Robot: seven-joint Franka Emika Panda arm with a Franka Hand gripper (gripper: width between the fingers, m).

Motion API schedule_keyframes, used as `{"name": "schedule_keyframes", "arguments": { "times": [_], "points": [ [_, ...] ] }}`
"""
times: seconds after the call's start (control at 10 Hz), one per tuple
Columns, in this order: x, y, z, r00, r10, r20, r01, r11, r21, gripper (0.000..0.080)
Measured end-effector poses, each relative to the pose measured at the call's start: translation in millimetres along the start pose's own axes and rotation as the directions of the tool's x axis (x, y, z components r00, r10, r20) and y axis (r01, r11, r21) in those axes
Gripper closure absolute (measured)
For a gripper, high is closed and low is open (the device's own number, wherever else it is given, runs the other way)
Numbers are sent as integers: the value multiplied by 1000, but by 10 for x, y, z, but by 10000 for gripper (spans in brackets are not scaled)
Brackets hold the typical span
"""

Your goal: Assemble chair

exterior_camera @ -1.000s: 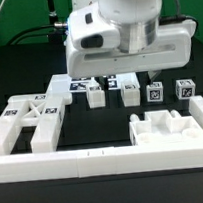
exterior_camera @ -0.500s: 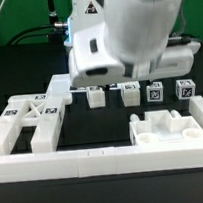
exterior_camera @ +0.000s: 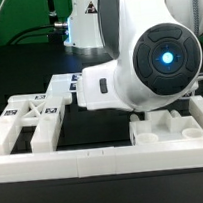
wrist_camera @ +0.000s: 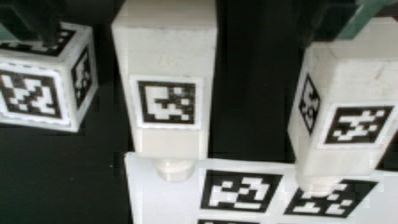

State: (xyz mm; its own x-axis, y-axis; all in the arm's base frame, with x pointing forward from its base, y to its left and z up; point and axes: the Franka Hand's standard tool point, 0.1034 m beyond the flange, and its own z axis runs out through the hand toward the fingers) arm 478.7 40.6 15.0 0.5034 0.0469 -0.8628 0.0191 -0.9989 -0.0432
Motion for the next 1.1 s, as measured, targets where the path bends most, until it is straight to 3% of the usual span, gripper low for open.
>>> {"name": "schedule_keyframes", "arguments": {
  "times": [0.8, 0.9, 1.0, 1.1],
  "points": [
    [54, -20, 164, 1000, -1, 6, 1, 1000, -4, 151],
    [54, -18, 165, 1000, -2, 6, 2, 1000, -4, 237],
    [54, -18, 165, 1000, -3, 6, 3, 1000, -4, 373],
    [54, -18, 165, 1000, -3, 6, 3, 1000, -4, 373]
  ]
}}
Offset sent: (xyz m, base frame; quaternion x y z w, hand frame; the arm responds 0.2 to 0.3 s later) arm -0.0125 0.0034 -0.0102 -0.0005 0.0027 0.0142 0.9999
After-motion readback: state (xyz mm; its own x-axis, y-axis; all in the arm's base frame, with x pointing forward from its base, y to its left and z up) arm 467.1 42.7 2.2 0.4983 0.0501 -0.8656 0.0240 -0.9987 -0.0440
